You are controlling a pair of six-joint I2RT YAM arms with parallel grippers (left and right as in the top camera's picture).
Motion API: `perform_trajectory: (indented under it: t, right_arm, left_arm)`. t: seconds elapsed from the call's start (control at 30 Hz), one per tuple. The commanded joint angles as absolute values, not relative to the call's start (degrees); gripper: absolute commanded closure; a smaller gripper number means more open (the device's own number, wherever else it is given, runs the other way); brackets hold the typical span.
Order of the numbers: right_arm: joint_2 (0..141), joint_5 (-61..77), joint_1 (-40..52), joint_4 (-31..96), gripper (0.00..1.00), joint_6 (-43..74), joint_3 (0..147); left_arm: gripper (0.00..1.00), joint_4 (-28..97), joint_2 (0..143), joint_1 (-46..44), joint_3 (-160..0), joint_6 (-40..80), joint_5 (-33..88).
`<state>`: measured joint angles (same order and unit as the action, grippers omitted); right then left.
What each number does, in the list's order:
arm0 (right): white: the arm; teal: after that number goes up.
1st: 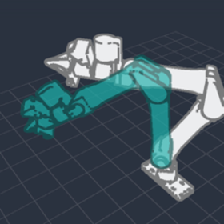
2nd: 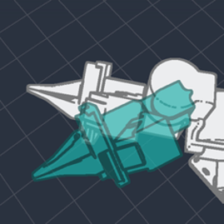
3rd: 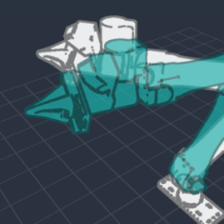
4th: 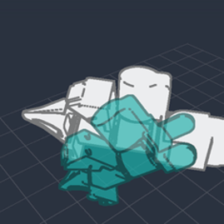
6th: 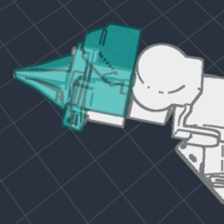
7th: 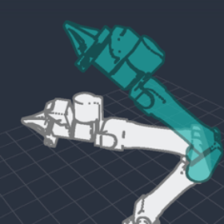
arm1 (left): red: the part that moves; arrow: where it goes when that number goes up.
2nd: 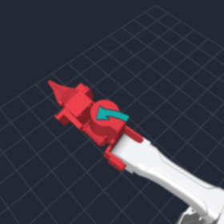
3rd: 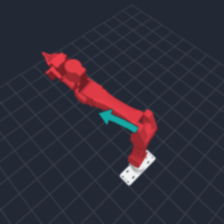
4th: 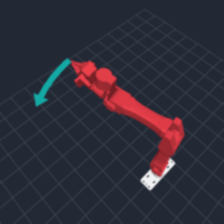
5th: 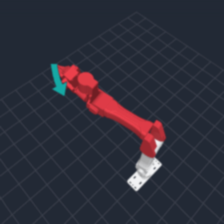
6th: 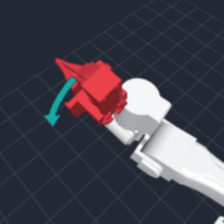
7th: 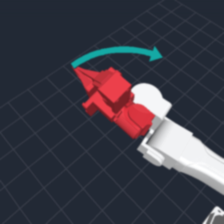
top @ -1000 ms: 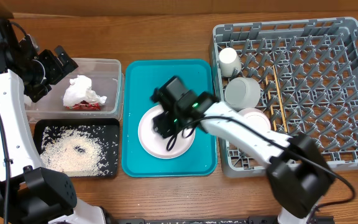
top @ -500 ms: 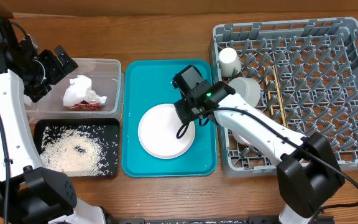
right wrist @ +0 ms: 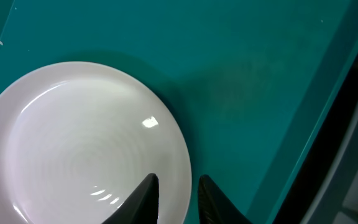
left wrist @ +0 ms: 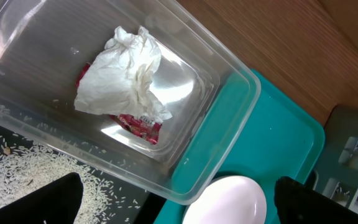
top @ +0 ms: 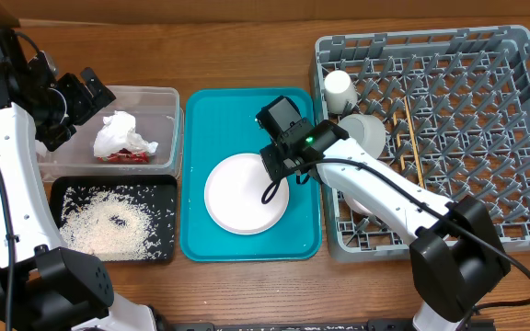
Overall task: Sort waste into correct bins and load items into the dishwasher
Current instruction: 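Grasp the large white plate's rim with the right gripper and tilt it up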
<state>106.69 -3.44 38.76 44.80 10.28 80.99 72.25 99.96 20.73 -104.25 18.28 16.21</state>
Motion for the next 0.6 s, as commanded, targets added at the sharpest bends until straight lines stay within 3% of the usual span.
perform_trajectory:
  t: [0.0, 0.57]
  right_arm:
    - [106.76, -4.47, 38.92, 43.31, 0.76, 10.04, 80.18]
    - [106.85, -4.47, 38.92, 30.06, 0.71, 8.49, 71.37]
  left_arm:
    - [0.0, 72.16, 99.24, 20.56, -105.25, 18.85, 15.9]
    - [0.0, 72.16, 99.24, 20.56, -105.25, 18.85, 15.9]
